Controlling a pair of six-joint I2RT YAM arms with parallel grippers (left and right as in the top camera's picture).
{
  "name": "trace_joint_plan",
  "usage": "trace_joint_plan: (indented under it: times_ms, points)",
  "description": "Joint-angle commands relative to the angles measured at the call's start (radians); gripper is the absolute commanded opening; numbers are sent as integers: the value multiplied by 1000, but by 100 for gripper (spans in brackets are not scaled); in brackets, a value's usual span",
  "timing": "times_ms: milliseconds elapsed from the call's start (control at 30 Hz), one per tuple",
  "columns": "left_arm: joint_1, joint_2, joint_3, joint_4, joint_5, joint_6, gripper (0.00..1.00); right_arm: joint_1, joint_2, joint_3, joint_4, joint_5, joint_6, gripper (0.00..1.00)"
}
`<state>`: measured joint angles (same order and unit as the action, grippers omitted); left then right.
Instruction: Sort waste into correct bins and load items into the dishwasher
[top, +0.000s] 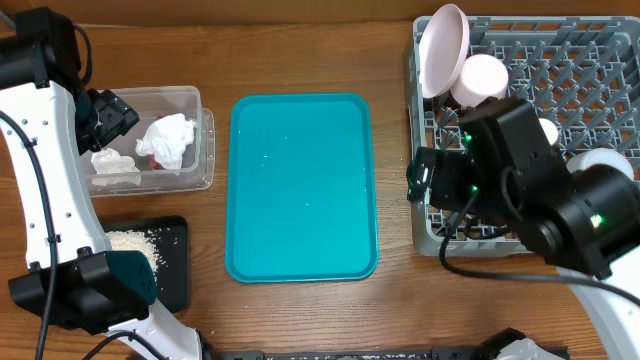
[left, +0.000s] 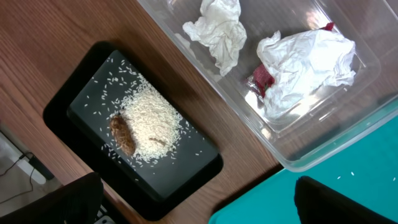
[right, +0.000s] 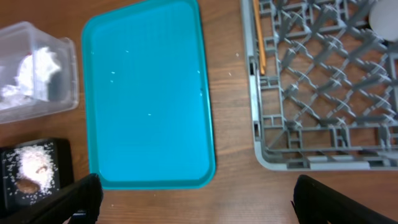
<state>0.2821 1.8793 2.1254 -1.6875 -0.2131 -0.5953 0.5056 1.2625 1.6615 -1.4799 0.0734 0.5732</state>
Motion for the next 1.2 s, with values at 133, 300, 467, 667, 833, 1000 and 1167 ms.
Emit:
trace_joint_plan:
  times_ms: [133,300,467,667,833,1000,1167]
  points:
    - [-1,-19,17,-2,4,13,100,-51,-306,-423,348,-35,-94,100]
    - [-1,-19,17,-2,4,13,100,-135,-500,-723,655,-176,-207,100]
    - [-1,-19,17,-2,4,13,100,-229,-663,-943,845,-230,-211,100]
    - [-1,-19,17,-2,4,13,100,-347,-818,-1179,1048,-294,-211,100]
    - [-1,-19,17,-2,4,13,100,-395,-953,-1339,1201,-319,-211,100]
    - [-1,-19,17,-2,4,13,100,-396,-1048,-1438,1308,-309,-211,100]
    - [-1,-19,17,-2,4,13,100,-424,-1136,-1501,1375,-296,-209,100]
